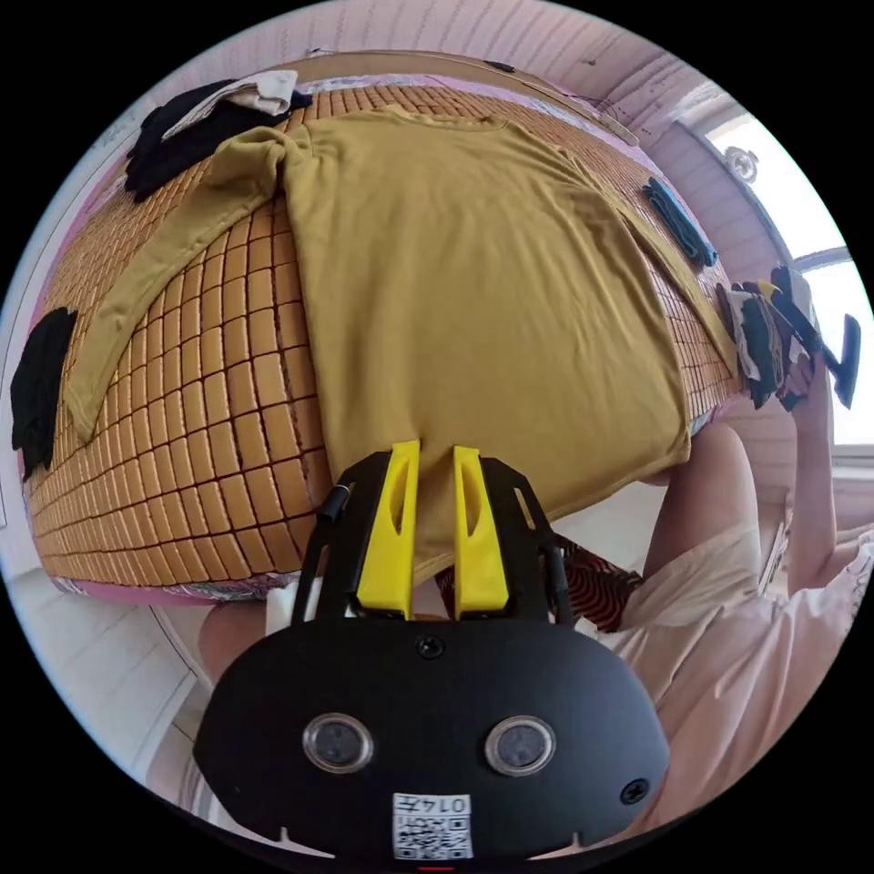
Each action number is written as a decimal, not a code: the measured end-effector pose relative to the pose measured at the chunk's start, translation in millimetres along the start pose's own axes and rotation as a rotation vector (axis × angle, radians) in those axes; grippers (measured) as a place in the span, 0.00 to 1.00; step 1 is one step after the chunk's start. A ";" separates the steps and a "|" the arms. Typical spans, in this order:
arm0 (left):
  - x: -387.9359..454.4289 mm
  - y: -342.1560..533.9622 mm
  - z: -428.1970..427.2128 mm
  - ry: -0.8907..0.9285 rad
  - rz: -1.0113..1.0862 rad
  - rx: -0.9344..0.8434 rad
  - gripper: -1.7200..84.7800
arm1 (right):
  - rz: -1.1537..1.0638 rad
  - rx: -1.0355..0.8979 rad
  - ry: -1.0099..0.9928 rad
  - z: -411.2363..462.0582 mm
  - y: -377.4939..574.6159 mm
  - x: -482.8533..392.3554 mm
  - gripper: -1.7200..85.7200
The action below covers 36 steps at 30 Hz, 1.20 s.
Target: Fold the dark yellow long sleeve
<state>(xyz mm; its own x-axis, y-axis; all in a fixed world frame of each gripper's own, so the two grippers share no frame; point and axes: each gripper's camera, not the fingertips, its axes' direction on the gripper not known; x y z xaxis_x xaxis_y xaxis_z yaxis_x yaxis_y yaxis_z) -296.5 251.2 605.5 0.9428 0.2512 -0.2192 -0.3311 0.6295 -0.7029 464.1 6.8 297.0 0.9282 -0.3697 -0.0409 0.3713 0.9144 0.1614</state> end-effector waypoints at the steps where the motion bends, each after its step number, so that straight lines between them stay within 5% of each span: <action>1: -3.0 2.2 -1.0 0.006 -0.014 0.000 0.08 | -0.035 0.002 -0.066 5.5 -12.4 -10.6 0.11; 7: -35.5 24.4 -37.7 0.106 -0.096 0.125 0.10 | -0.327 -0.074 -0.421 65.8 -141.1 -107.6 0.14; 18: -256.1 68.3 -141.0 -0.133 -0.704 0.445 0.11 | -0.690 -0.323 -0.329 243.6 -338.2 -338.7 0.16; 26: -273.8 53.0 -134.5 -0.237 -0.579 0.277 0.07 | -0.754 -0.439 -0.043 348.6 -391.4 -448.8 0.07; 36: -324.4 131.9 -173.2 -0.395 -0.714 0.240 0.03 | -0.831 -0.509 -0.268 352.8 -421.0 -531.4 0.01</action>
<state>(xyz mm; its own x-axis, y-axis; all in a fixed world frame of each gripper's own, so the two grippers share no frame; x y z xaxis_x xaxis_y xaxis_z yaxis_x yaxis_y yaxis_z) -639.3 125.4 466.6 0.8607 -0.0559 0.5060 0.2971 0.8623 -0.4100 -193.3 -239.9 598.6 0.3588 -0.8892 0.2838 0.9213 0.2887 -0.2604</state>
